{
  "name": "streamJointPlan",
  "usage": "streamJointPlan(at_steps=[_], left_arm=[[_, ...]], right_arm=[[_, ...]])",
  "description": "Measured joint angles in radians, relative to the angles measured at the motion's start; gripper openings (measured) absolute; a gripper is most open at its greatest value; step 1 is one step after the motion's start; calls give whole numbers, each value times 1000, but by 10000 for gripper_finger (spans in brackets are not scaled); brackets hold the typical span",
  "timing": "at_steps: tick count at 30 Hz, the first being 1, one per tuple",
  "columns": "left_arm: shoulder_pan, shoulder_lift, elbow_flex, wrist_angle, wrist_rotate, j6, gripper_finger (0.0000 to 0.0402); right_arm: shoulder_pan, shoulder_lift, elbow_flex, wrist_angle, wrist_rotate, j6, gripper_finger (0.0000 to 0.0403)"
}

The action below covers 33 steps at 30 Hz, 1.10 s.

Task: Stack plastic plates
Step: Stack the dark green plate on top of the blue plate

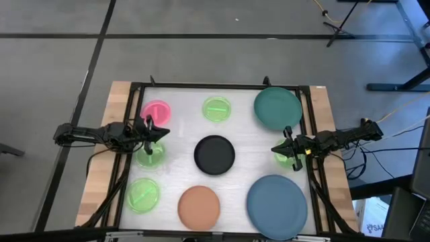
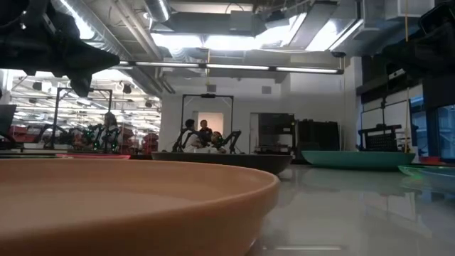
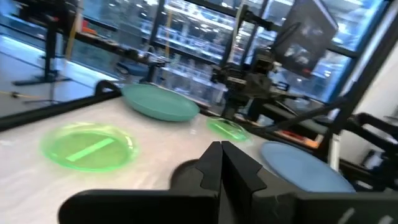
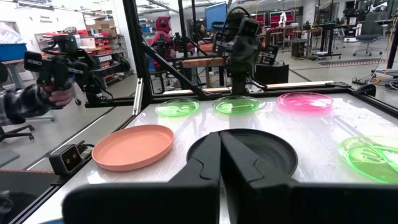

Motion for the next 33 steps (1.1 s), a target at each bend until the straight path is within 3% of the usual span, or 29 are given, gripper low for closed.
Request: streamJointPlan(at_steps=[6,12,16,20,23,33], left_arm=[[1,0,0,54,-156,2,2],[0,6,0,81,-100,38,2],[0,70,0,214,-56,117,2],[0,201,0,399,-29,192,2],[0,339,9,504,-29,202,2],[0,828,227,537,-29,131,2]], right_arm=[[0,0,0,26,61,7,1],[0,0,0,58,65,-7,1],[0,0,0,69,134,-28,1],[0,0,0,68,237,-40,1],[0,0,0,68,254,-41,1],[0,0,0,72,255,-99,1]])
